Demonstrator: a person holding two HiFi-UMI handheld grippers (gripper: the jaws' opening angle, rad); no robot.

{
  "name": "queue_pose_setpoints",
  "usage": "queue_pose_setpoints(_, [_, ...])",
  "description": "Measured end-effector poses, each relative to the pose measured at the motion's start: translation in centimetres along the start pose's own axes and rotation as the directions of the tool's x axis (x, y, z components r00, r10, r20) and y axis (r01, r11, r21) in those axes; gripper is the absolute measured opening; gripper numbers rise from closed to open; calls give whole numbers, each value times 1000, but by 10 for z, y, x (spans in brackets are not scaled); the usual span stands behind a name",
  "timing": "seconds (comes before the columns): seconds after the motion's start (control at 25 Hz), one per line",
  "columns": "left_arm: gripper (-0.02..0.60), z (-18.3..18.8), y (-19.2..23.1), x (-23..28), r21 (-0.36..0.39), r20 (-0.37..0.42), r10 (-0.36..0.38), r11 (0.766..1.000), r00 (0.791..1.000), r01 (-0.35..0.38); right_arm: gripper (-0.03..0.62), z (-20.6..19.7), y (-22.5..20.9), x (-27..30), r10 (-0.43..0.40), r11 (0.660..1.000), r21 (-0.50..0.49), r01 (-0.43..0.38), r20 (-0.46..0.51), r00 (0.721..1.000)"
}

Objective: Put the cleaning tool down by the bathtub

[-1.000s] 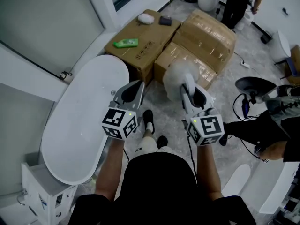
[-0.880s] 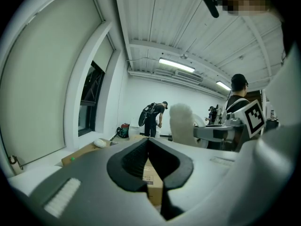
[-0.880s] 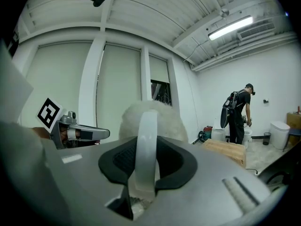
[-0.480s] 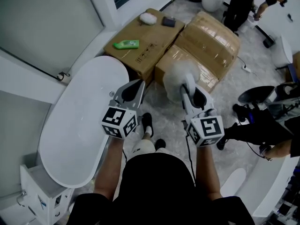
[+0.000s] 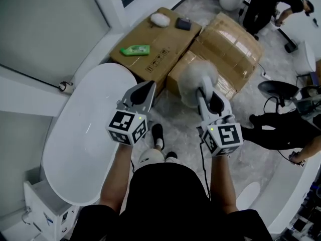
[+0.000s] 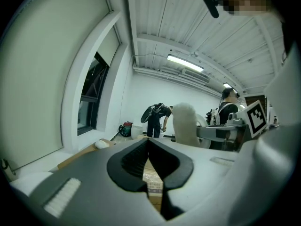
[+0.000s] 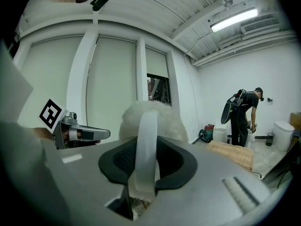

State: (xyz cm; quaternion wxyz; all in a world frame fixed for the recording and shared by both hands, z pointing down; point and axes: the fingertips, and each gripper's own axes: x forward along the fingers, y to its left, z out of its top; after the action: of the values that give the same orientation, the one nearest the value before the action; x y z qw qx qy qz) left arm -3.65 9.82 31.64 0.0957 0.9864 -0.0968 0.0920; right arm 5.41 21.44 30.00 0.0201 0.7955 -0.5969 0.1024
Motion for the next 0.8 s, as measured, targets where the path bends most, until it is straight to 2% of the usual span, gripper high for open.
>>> queue_pose_setpoints(0.44, [-3,25,58,44,-2,-2,-25,1000,1000,25,95,22,-10,75,-20,1000,-6,20,-15,1000])
queue_pose_setpoints(0.8, [-3,30,110,73,-18,-15,-40,999,999,40,95,24,-12,130,-49,999,-18,49,-37,998])
